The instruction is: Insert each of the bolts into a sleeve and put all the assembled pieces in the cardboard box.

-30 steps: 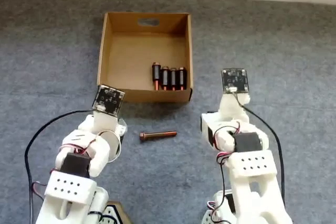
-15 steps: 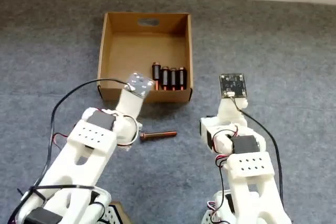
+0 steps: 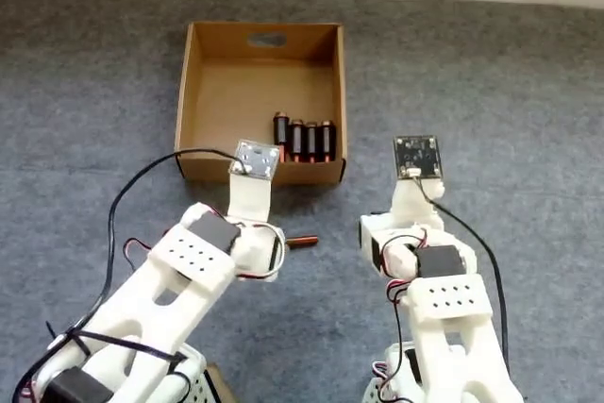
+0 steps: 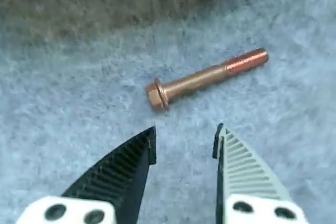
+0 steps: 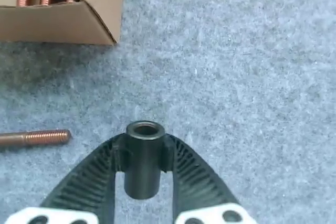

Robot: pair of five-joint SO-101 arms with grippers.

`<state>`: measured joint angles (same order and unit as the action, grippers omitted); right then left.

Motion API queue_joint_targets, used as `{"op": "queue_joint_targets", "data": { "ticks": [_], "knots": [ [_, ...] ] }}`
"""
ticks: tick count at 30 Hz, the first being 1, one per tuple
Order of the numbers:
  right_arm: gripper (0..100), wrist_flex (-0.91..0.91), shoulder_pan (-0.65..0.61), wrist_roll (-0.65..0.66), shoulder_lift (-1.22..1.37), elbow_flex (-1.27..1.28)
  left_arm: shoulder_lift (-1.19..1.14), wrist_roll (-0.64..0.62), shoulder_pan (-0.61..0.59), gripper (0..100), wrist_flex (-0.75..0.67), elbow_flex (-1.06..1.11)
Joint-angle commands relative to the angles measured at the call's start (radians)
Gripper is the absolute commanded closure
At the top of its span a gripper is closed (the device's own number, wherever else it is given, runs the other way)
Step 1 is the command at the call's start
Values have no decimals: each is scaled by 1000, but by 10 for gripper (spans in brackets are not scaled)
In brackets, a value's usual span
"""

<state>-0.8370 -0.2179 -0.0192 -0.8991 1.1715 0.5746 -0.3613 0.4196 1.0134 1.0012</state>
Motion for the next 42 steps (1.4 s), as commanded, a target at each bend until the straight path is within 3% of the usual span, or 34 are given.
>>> {"op": "queue_joint_targets", "data": {
  "ticks": [1, 5, 8, 16, 22, 27, 35, 42],
  "knots": [
    [993, 18, -2, -2, -24, -8, -2, -9, -39, 819, -77, 12],
    [993, 18, -2, -2, -24, -8, -2, -3, -99, 822, -160, 59],
    [993, 18, -2, -2, -24, -8, -2, 58, -105, 824, -172, 82],
    [993, 18, -4, -3, -24, -8, -5, 58, -111, 824, -199, 90],
    [993, 18, -4, -3, -24, -8, -154, 61, -111, 825, -276, 64],
    [993, 18, -4, -3, -24, -7, -266, 61, -111, 826, -270, -7],
    [993, 18, -4, -2, -24, 7, -254, 63, -185, 827, -252, -13],
    [993, 19, -4, -2, -24, 7, -245, 64, -202, 929, -252, -13]
  ]
}}
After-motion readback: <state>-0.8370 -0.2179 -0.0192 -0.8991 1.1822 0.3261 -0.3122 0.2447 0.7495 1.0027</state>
